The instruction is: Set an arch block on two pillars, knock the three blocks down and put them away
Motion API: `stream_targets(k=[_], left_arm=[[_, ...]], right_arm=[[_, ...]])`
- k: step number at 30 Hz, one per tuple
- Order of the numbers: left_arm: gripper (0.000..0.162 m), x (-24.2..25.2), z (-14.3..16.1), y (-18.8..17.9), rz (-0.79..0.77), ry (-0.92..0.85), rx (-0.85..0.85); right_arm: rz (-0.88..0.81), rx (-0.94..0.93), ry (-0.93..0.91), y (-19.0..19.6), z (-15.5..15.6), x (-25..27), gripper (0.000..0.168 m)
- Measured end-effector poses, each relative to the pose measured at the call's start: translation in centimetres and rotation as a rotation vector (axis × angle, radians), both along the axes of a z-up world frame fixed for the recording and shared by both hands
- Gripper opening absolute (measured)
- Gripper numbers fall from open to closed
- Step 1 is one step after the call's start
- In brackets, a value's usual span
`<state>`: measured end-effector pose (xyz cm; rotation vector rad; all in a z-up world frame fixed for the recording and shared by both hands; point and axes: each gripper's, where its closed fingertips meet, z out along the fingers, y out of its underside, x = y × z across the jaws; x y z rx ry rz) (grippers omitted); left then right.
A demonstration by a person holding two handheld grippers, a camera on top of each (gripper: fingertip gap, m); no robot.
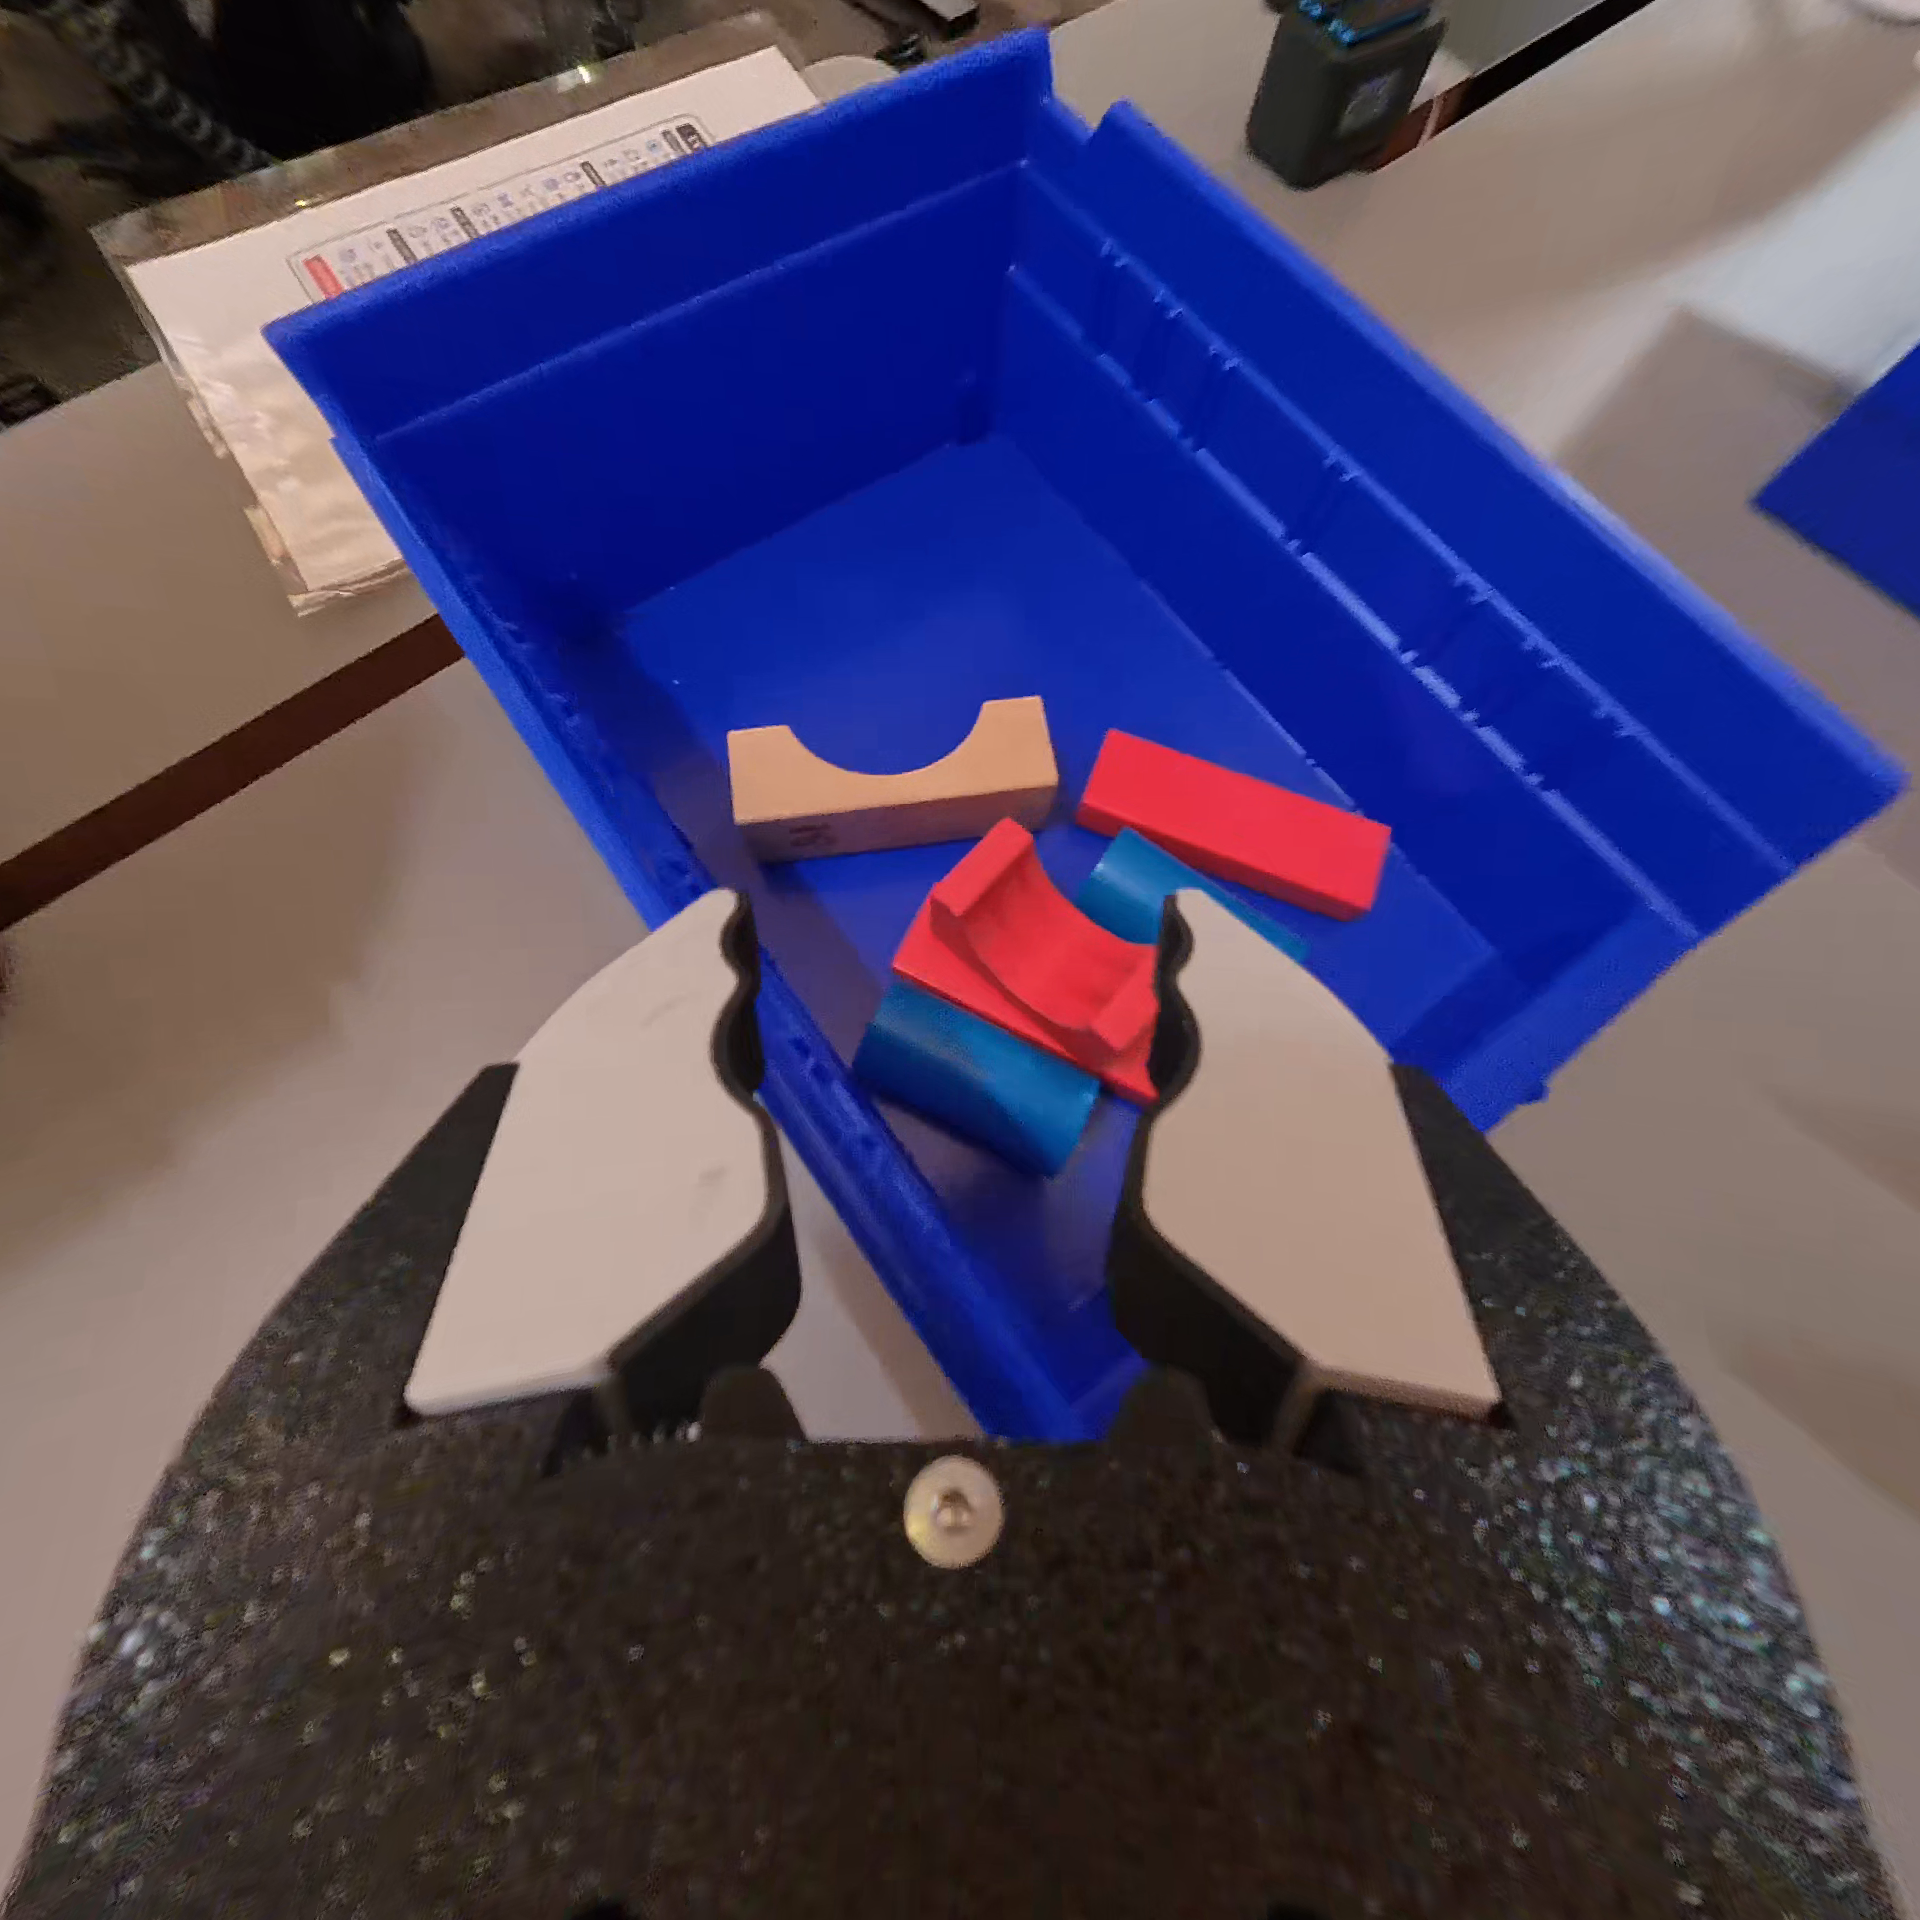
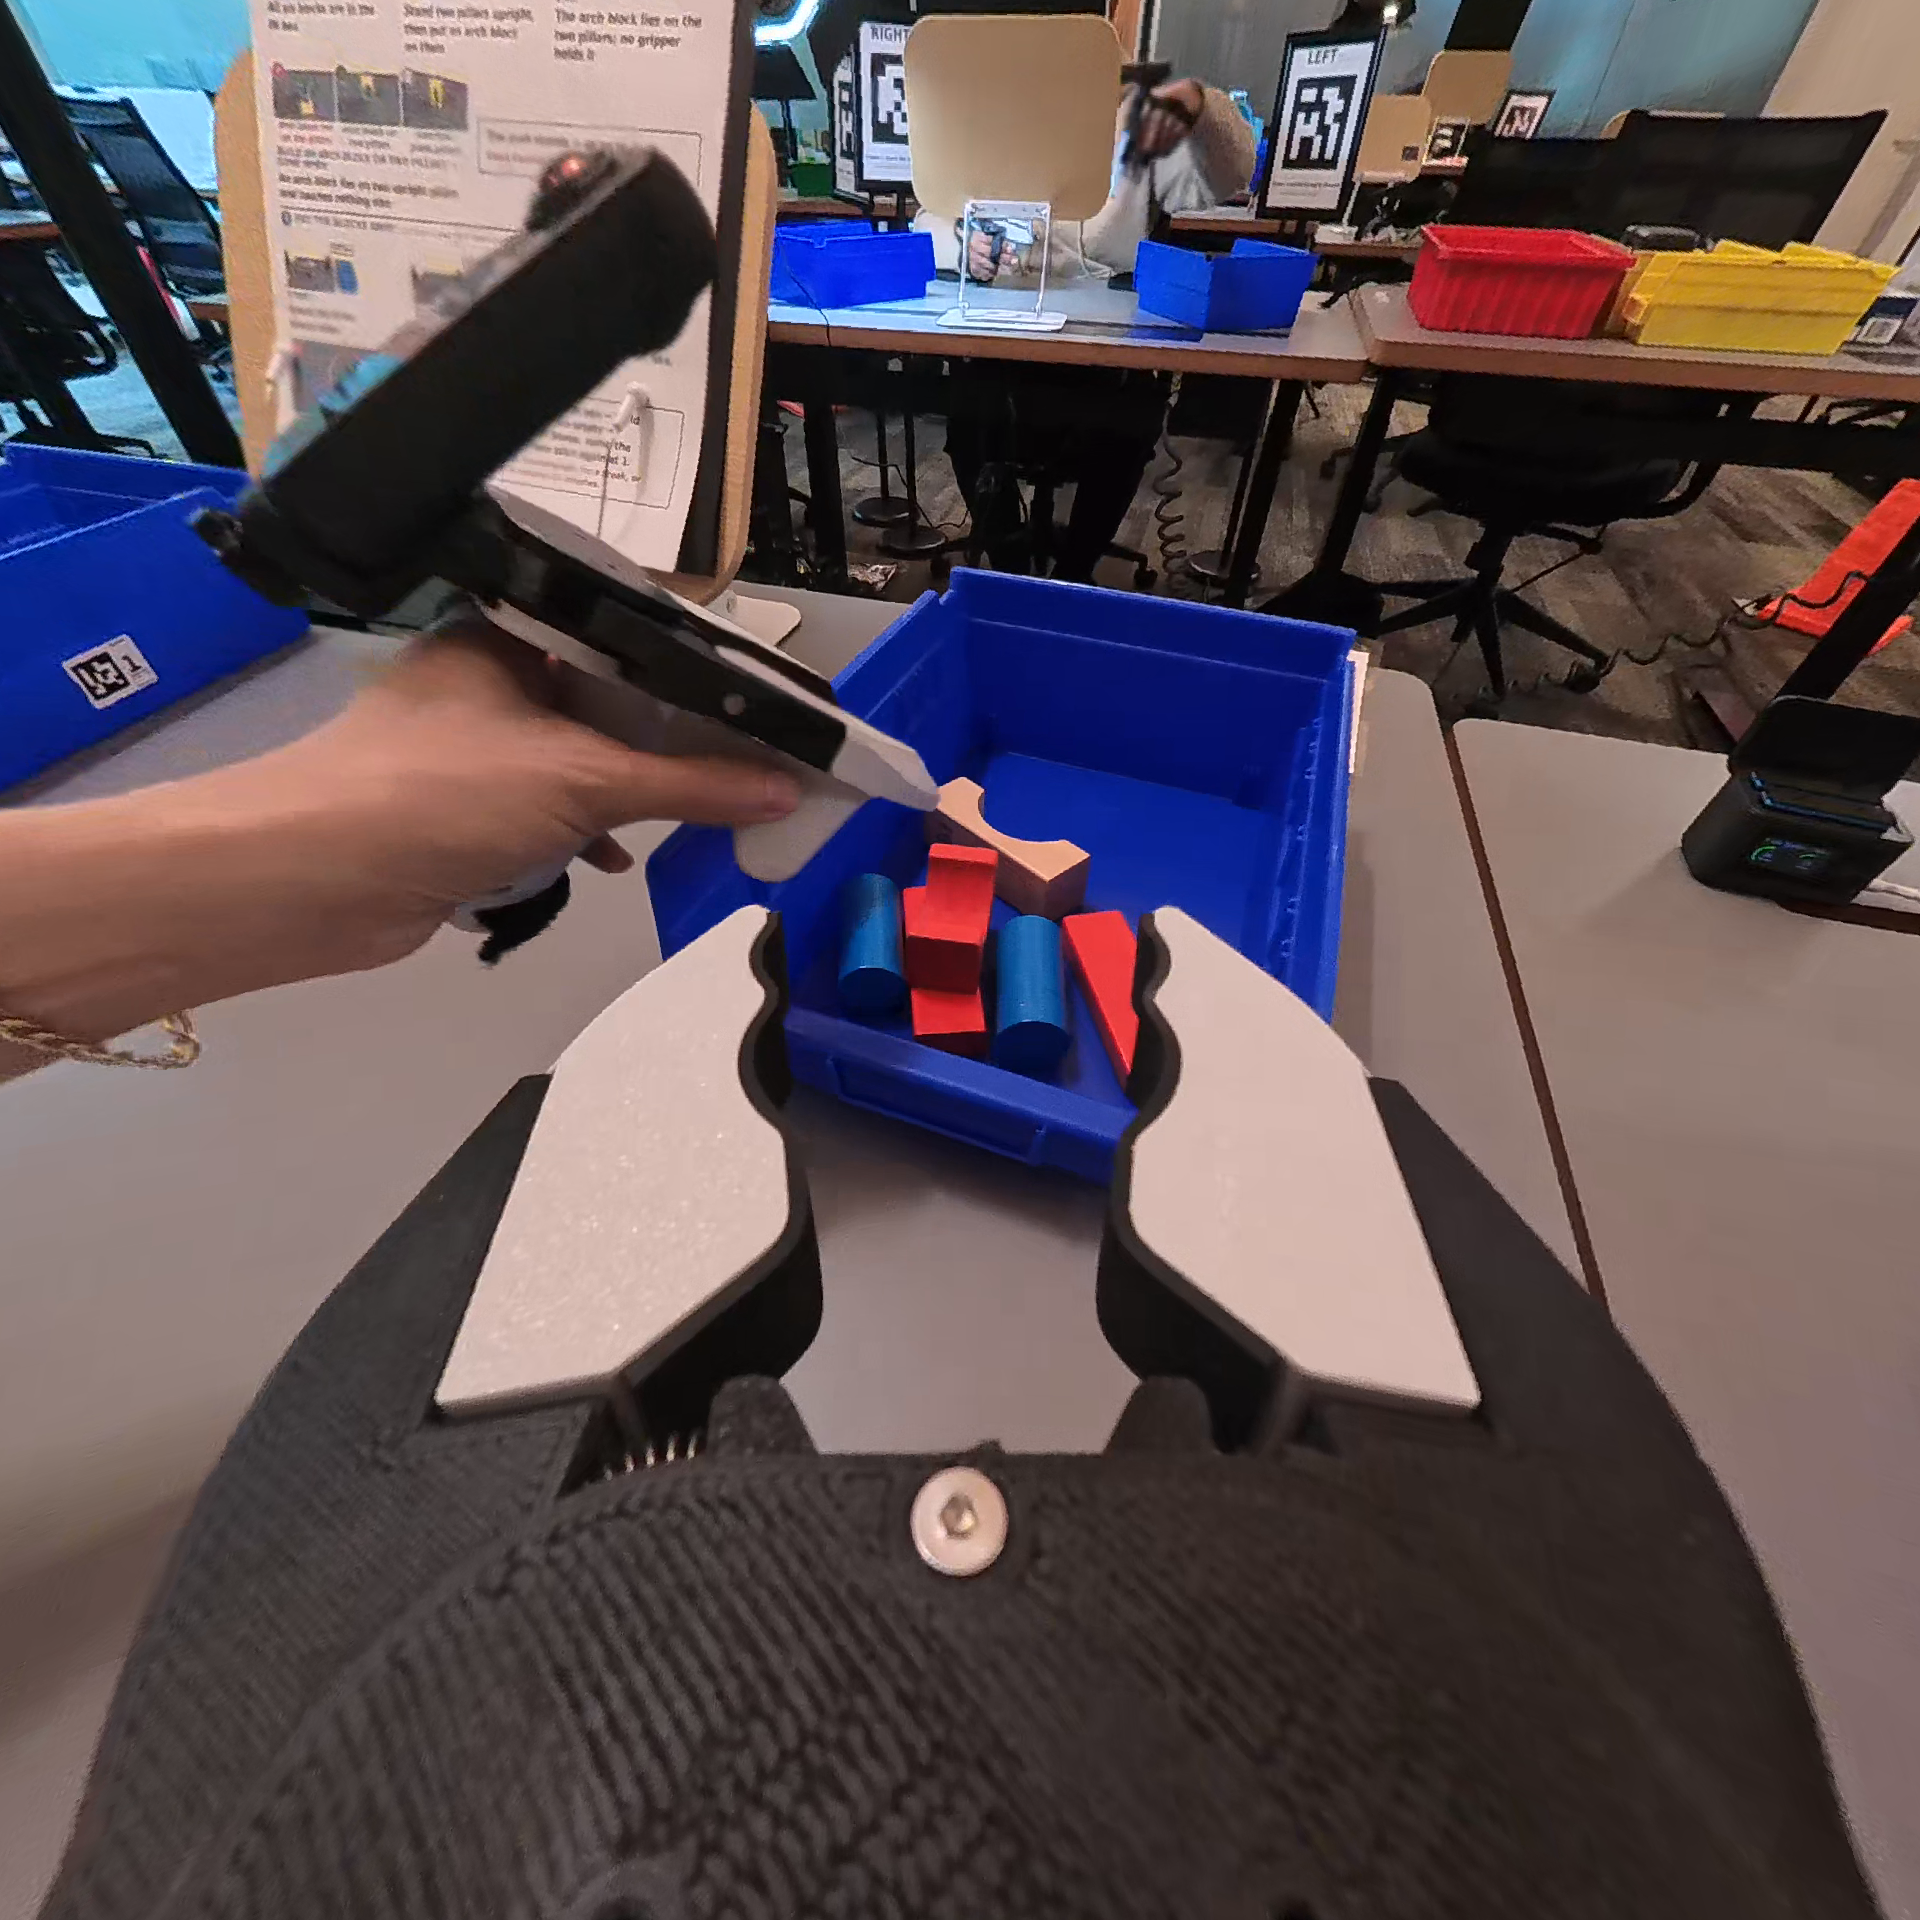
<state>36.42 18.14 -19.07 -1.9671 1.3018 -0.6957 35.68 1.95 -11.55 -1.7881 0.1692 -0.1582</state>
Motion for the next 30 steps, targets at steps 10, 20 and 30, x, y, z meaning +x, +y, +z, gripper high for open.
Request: stream_targets(k=[10, 20, 30], left_arm=[[0.069, -0.6, 0.4, 3.5, 0.163, 0.031, 0.282], [0.083, -1.4, -3.5, 4.3, 0.153, 0.167, 0.076], [0.030, -0.4, -8.0, 3.9, 0.036, 0.332, -0.223]], right_arm=[[-0.009, -0.009, 0.008, -0.2, -0.5, 0.5, 0.064], [-0.009, -0.027, 0.012, 0.0, -1.0, 0.6, 0.064], [-0.028, -0.028, 0.000, -0.6, -0.9, 1.2, 0.064]])
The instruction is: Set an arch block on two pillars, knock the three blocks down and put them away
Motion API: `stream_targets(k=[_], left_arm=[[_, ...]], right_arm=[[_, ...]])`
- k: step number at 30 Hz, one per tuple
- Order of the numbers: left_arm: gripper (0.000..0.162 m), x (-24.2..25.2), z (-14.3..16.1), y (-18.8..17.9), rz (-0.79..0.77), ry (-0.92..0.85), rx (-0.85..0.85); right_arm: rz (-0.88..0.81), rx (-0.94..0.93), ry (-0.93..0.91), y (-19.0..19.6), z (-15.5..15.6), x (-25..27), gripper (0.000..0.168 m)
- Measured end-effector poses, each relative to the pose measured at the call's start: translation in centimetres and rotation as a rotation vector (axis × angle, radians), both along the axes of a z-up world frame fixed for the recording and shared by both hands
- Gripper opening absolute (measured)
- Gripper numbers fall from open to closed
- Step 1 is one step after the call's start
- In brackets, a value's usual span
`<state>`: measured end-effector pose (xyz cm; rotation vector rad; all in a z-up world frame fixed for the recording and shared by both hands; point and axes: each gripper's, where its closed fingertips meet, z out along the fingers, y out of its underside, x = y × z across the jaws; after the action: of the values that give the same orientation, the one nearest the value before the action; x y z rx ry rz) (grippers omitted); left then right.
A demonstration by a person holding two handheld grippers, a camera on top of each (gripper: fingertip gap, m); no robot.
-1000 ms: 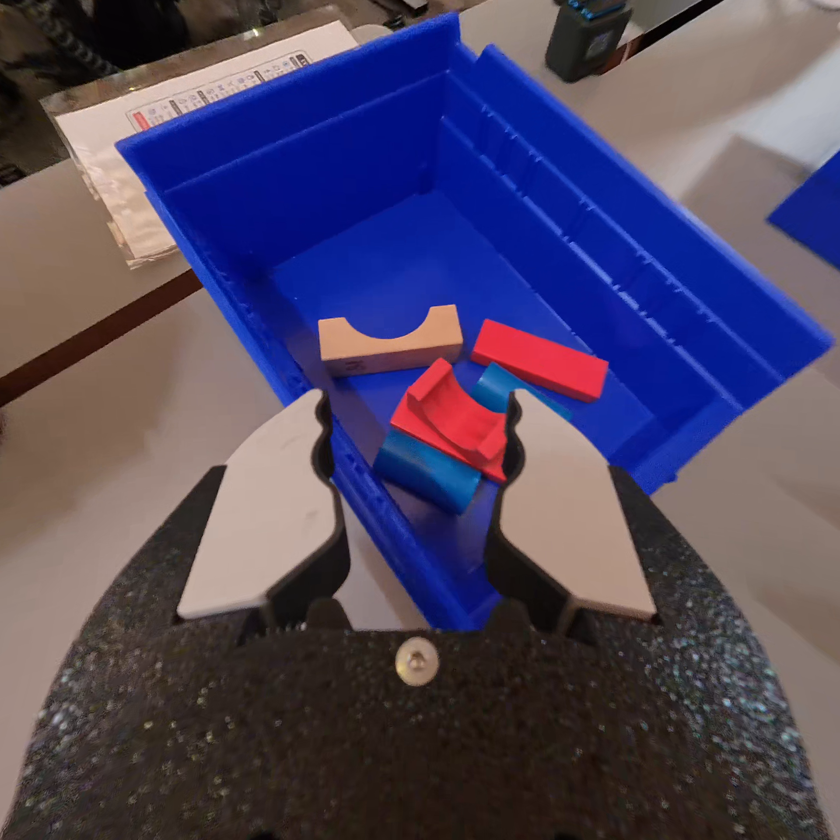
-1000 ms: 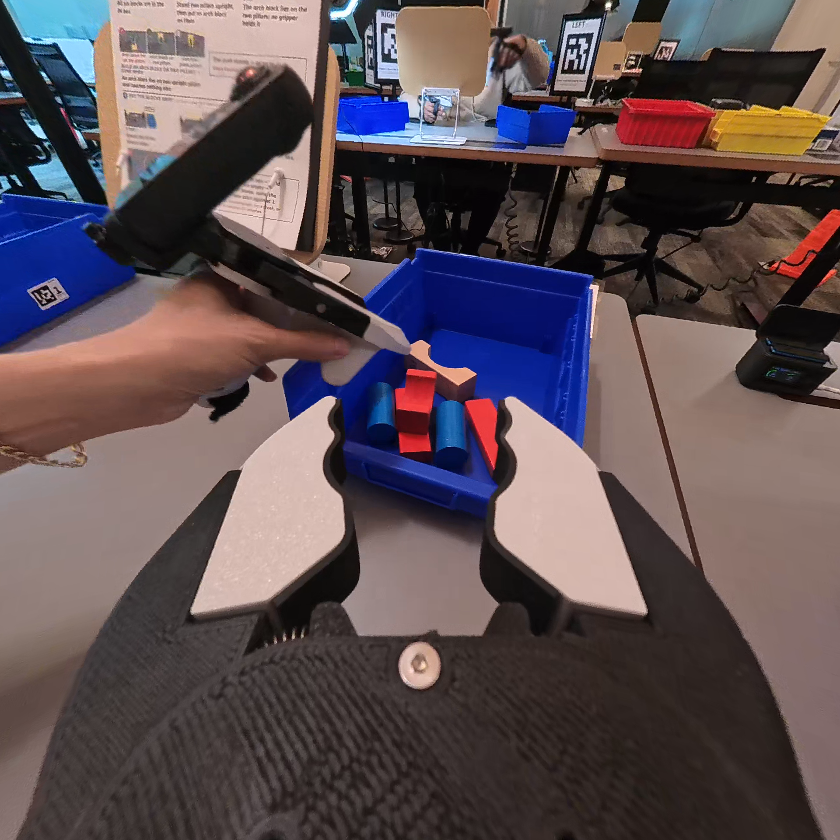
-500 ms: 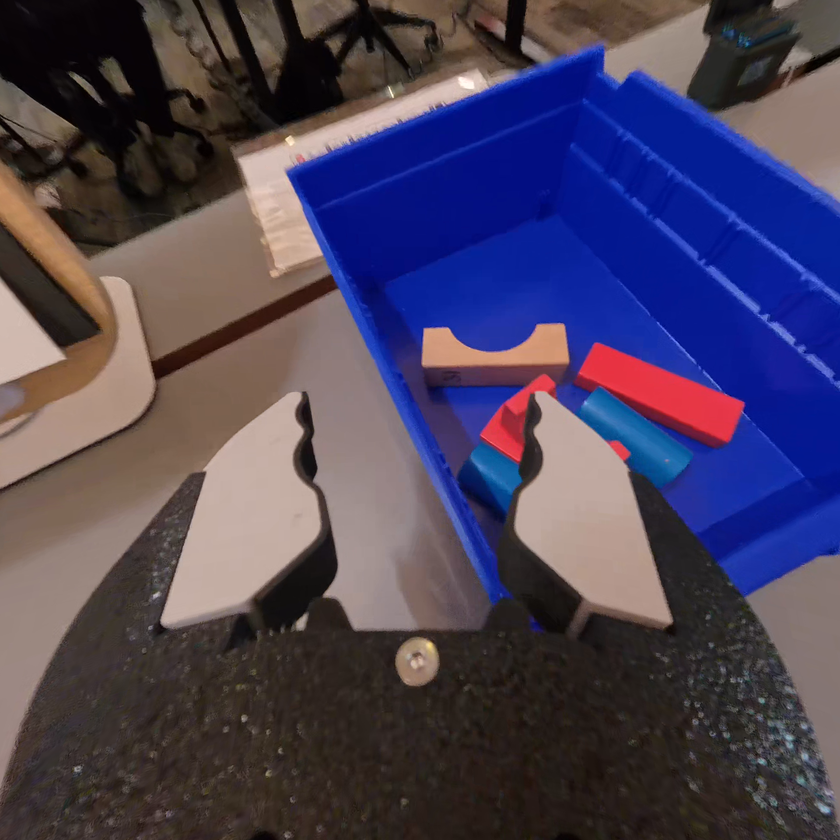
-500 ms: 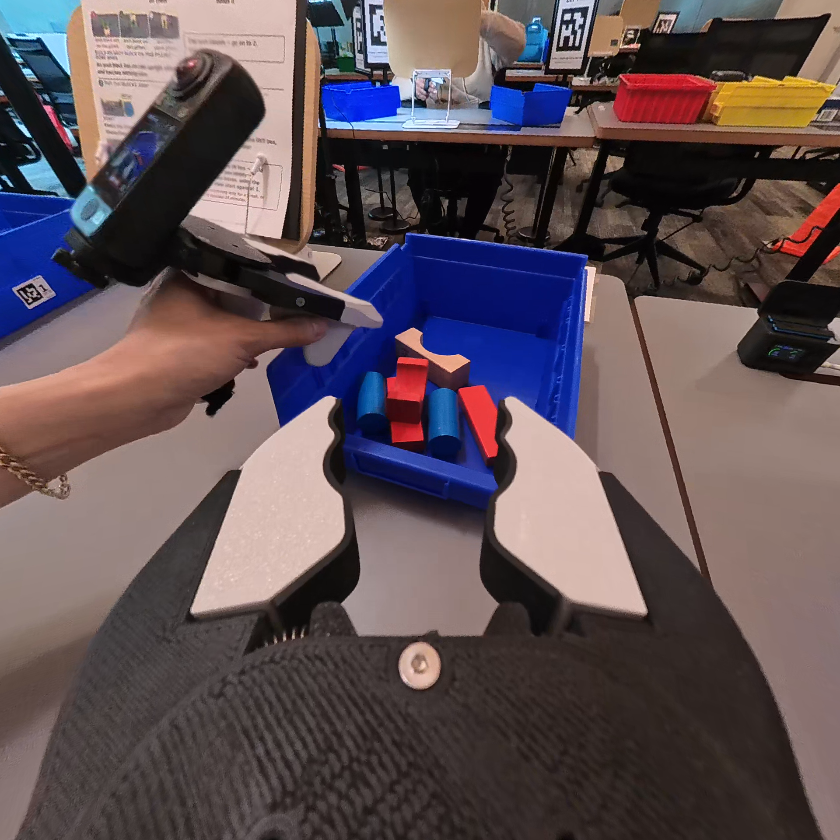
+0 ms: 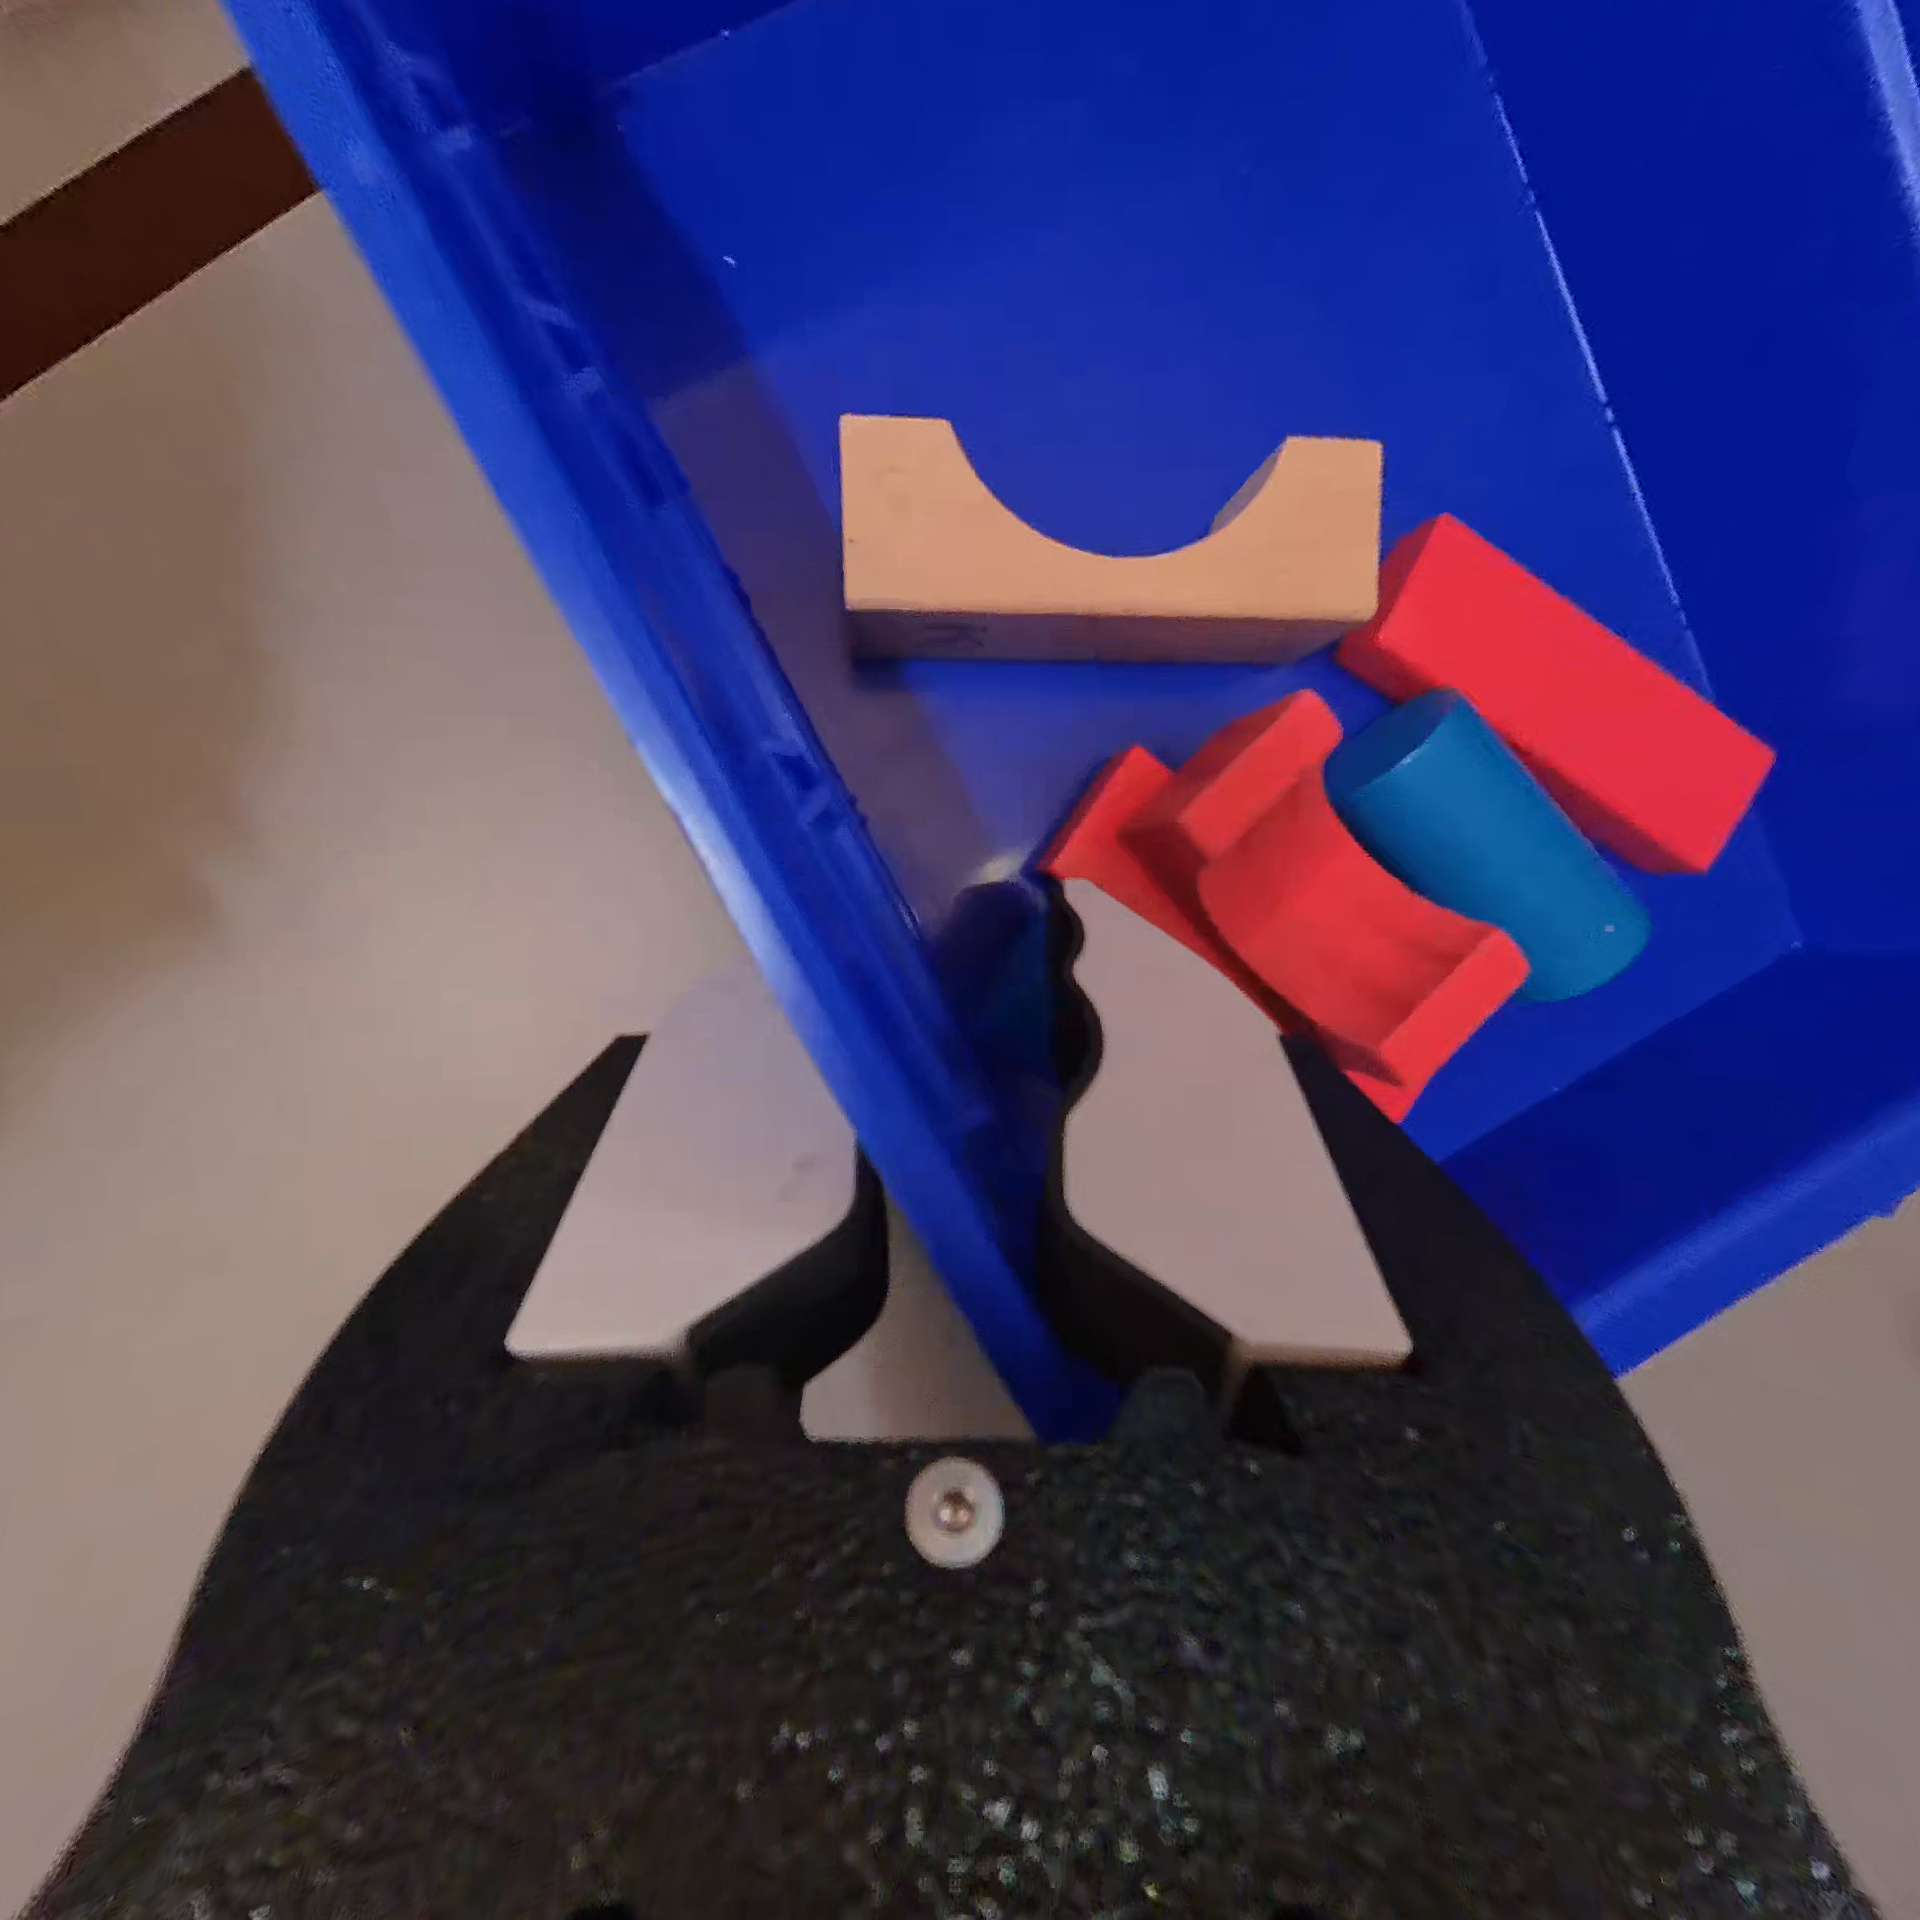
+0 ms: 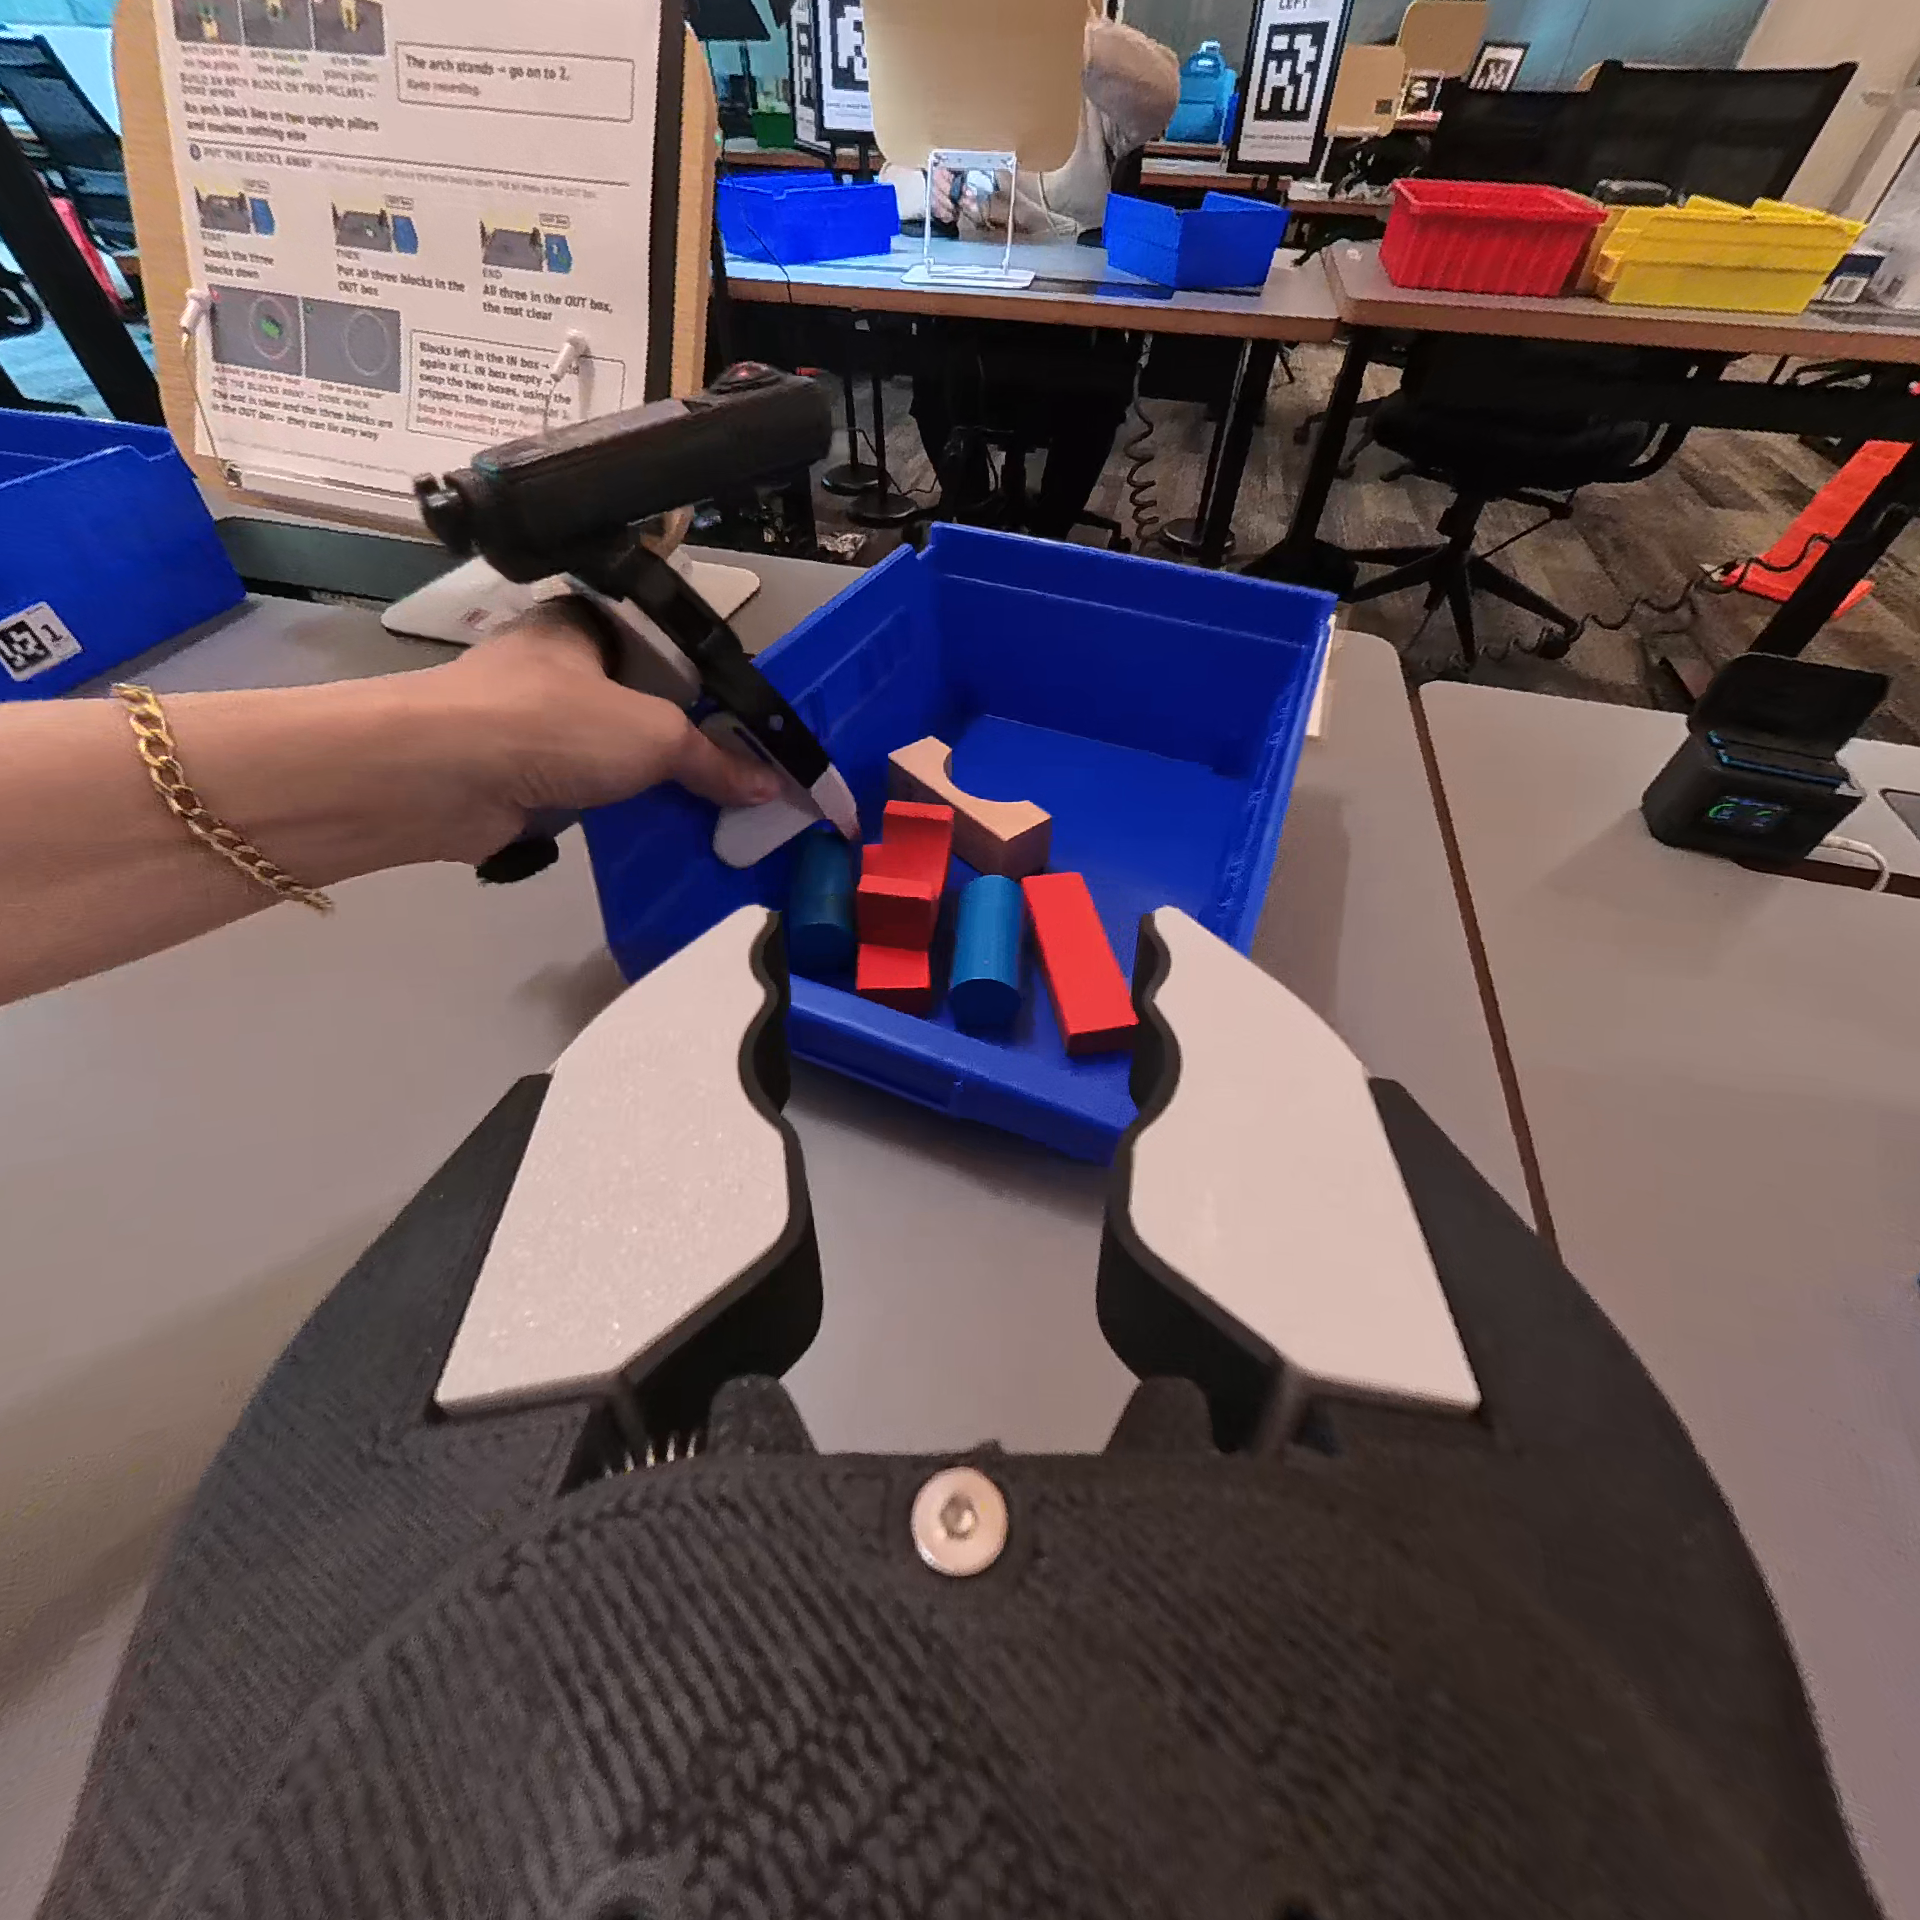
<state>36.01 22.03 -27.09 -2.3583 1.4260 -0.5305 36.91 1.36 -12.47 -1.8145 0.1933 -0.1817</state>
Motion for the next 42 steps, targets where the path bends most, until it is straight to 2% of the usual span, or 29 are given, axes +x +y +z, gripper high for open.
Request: stream_targets(k=[4, 7, 10, 13, 18, 22, 26, 30, 33, 36, 42], left_arm=[[0.027, -1.3, 0.6, 0.3, -0.052, -0.007, -0.030], [0.026, -3.1, 2.4, 0.0, -0.127, -0.016, -0.113], [0.027, -5.3, 6.5, 0.3, -0.190, -0.065, -0.157], [0.027, -8.6, 12.2, 1.4, -0.244, -0.134, -0.153], [0.027, -18.7, 21.0, 4.8, -0.241, -0.187, -0.109], [0.027, -30.5, 24.2, 9.6, -0.110, -0.149, -0.042], [0.027, -44.2, 24.7, 14.4, 0.093, -0.079, 0.000], [0.027, -56.2, 23.7, 18.1, 0.276, -0.047, -0.003], [0.027, -62.9, 22.6, 19.8, 0.380, -0.041, -0.014], [0.027, -67.8, 21.3, 20.7, 0.437, -0.051, -0.036], [0.028, -74.3, 18.8, 22.0, 0.489, -0.049, -0.061]], right_arm=[[-0.037, 0.025, -0.001, -0.9, 0.4, 0.9, 0.064], [-0.069, 0.065, 0.009, -2.0, 1.1, 1.7, 0.064], [-0.101, 0.103, 0.034, -2.8, 1.5, 2.4, 0.064], [-0.104, 0.110, 0.050, -2.8, 1.6, 2.4, 0.063], [-0.017, 0.049, 0.033, 0.1, 1.1, -0.3, 0.063], [0.141, -0.075, -0.046, 4.5, 0.1, -5.9, 0.064], [0.339, -0.168, -0.103, 10.0, -1.7, -14.3, 0.070], [0.576, -0.174, -0.028, 17.4, -2.2, -24.9, 0.083], [0.679, -0.219, 0.049, 23.3, -1.8, -31.7, 0.096], [0.707, -0.254, 0.141, 29.4, -1.3, -37.0, 0.096], [0.580, -0.331, 0.312, 40.8, -2.3, -42.9, 0.097]])
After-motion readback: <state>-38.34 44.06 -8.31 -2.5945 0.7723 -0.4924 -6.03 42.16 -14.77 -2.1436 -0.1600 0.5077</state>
